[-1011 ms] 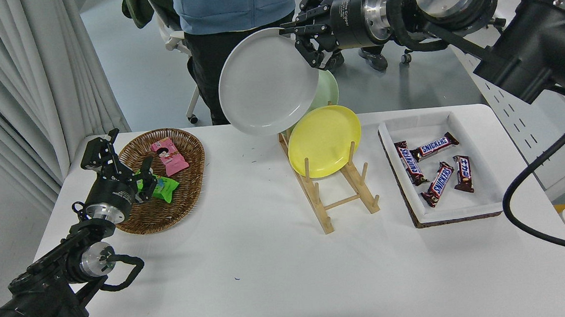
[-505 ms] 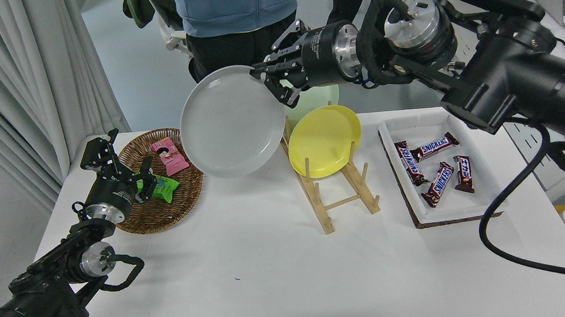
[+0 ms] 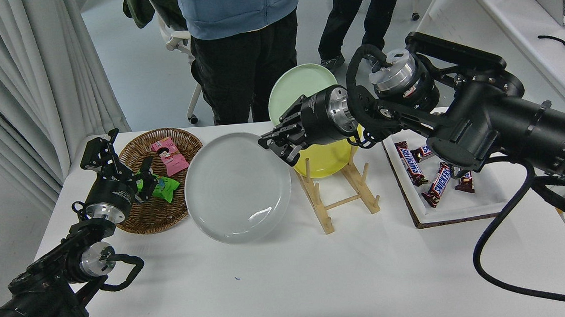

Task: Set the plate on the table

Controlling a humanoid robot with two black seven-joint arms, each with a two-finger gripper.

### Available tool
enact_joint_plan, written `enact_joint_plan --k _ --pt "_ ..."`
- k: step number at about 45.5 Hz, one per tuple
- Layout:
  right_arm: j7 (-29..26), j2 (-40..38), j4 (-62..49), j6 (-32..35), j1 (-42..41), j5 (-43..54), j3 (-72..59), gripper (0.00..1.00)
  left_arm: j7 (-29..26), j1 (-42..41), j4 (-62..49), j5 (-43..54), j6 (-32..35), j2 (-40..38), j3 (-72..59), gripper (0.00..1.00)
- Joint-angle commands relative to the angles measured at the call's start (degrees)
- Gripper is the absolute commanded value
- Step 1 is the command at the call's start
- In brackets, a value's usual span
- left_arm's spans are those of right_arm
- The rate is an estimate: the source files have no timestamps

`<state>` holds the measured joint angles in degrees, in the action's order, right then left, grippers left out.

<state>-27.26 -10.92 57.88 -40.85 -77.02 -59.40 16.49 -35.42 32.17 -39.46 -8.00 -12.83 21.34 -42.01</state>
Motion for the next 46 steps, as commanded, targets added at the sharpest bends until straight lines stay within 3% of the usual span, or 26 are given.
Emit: enact_joint_plan --k 1,46 --pt "0.1 0.1 0.0 -4.1 1.2 -1.2 -0.1 0.00 0.0 0.0 0.0 0.0 0.0 0.0 0.0 1.00" --pt "0.1 10.9 -18.5 -4.1 11.5 0.2 0.2 0.00 0.0 0.0 0.0 -0.1 0.0 0.0 0.0 1.00"
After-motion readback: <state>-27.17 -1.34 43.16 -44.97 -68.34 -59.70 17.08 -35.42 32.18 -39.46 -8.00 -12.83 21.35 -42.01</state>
